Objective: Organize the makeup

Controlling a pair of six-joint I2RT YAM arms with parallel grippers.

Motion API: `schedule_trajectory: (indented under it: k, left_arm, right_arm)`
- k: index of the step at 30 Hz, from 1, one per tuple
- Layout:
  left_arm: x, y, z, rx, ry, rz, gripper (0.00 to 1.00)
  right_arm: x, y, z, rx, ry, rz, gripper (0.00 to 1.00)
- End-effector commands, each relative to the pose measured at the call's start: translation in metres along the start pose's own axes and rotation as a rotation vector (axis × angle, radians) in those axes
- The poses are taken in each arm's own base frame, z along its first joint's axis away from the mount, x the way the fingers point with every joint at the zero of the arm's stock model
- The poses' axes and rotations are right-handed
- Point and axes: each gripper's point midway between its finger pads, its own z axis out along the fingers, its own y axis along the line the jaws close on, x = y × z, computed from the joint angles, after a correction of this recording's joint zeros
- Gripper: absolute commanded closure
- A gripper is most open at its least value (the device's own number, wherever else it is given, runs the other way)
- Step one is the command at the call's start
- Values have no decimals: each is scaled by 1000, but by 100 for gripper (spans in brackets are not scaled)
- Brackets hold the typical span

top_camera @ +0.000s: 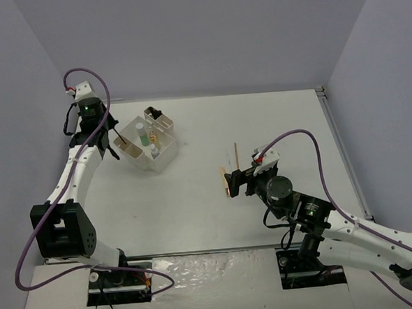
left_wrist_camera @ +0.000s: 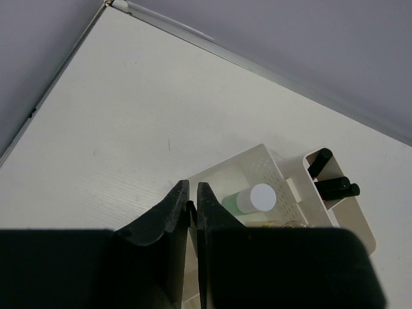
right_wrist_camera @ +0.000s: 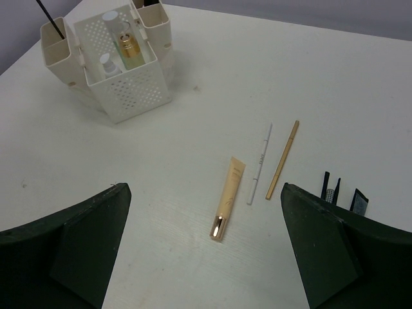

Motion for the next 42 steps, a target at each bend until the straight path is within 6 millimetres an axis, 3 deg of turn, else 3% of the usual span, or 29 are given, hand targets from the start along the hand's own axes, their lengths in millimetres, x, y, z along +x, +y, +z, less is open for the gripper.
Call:
schedule_trajectory:
  k: [1,8,13,16,18,22,24,28,32,39,42]
  left_arm:
    - [-33,-13,1,54,-123,-51,91]
    - [-18,-2,1,8,-92,-49,76]
    - [-24,-2,-6,10,-97,-56,64]
    - [-29,-2,-21,16,-85,-71,52]
    - [-43,-5,-39,28,-95,-87,44]
    - [-47,-8,-68,56,-58,-96,28]
    - [-42,-9,-91,85,-4,-90,22]
    - [-23,-18,-131,204,68,-62,19]
    - [8,-9,-156,244,95,-27,18]
    - [49,10,-167,229,133,9,18]
    - [53,12,-169,227,147,21,18]
  right_arm:
    - [-6,-14,-1,83,-26,36,0]
    - [12,-36,-1,205,58,96,2]
    - [35,-66,-4,319,160,170,5]
    - [46,-80,-6,364,211,214,9]
    - [53,-92,-6,408,240,237,14]
    - [72,-101,-1,423,321,258,20]
    - [90,-110,4,443,401,278,23]
    - [106,-110,12,432,475,273,33]
    - [129,-103,19,402,569,264,40]
    - [151,-97,28,374,607,286,53]
    - [160,-96,32,377,635,278,56]
